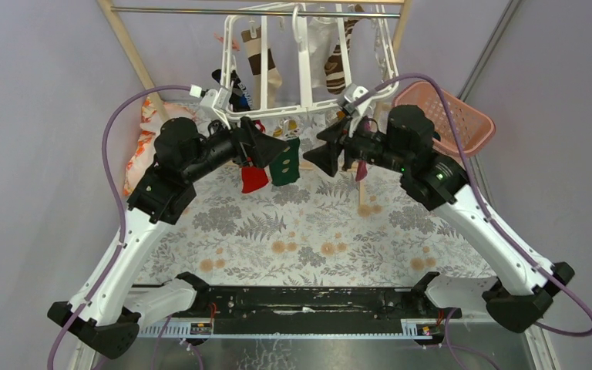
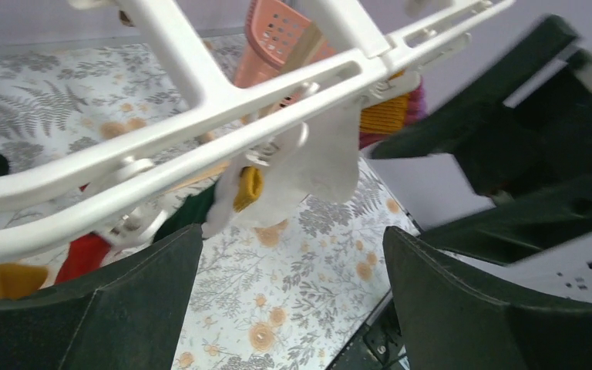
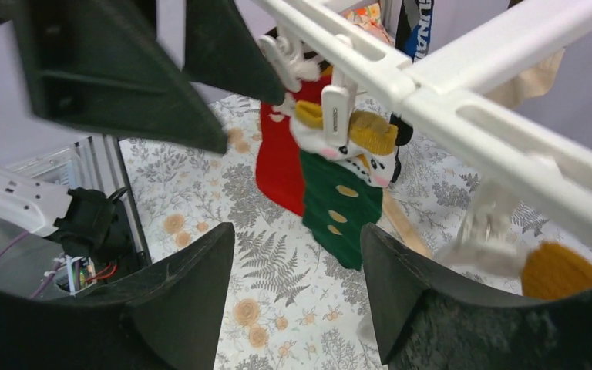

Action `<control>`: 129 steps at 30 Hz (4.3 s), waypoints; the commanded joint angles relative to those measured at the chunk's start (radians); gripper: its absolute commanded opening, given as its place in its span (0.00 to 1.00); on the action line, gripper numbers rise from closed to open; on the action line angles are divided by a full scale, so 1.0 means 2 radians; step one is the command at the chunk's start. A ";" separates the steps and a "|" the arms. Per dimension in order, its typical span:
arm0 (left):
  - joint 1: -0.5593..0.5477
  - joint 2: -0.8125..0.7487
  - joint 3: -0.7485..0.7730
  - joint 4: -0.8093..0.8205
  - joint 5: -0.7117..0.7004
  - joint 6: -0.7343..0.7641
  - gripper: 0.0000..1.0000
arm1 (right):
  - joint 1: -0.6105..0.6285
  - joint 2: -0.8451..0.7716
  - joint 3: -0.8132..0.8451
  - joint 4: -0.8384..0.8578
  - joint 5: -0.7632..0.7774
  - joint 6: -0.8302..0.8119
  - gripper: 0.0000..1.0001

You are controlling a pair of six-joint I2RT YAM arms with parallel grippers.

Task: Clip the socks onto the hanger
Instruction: Clamp the sock onto the hanger, then open the clamp at the hanger.

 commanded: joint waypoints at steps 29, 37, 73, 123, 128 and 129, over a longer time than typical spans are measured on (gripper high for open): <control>0.064 0.032 -0.017 0.020 -0.100 -0.025 0.97 | -0.012 -0.007 0.221 -0.106 0.435 0.072 0.62; 0.130 0.050 0.015 -0.022 -0.082 -0.013 0.99 | -0.013 0.002 0.210 -0.123 0.391 0.079 0.64; 0.219 0.005 0.056 -0.036 -0.063 -0.045 0.99 | -0.015 0.093 0.196 -0.037 0.214 0.129 0.47; 0.219 0.024 0.024 0.100 0.008 -0.159 0.94 | -0.015 -0.060 -0.073 0.164 0.095 0.082 0.61; 0.219 0.026 0.033 0.088 0.008 -0.152 0.94 | -0.014 -0.048 -0.067 0.175 0.108 0.079 0.61; 0.220 0.027 0.035 0.086 0.007 -0.149 0.94 | -0.014 -0.046 -0.064 0.174 0.106 0.076 0.61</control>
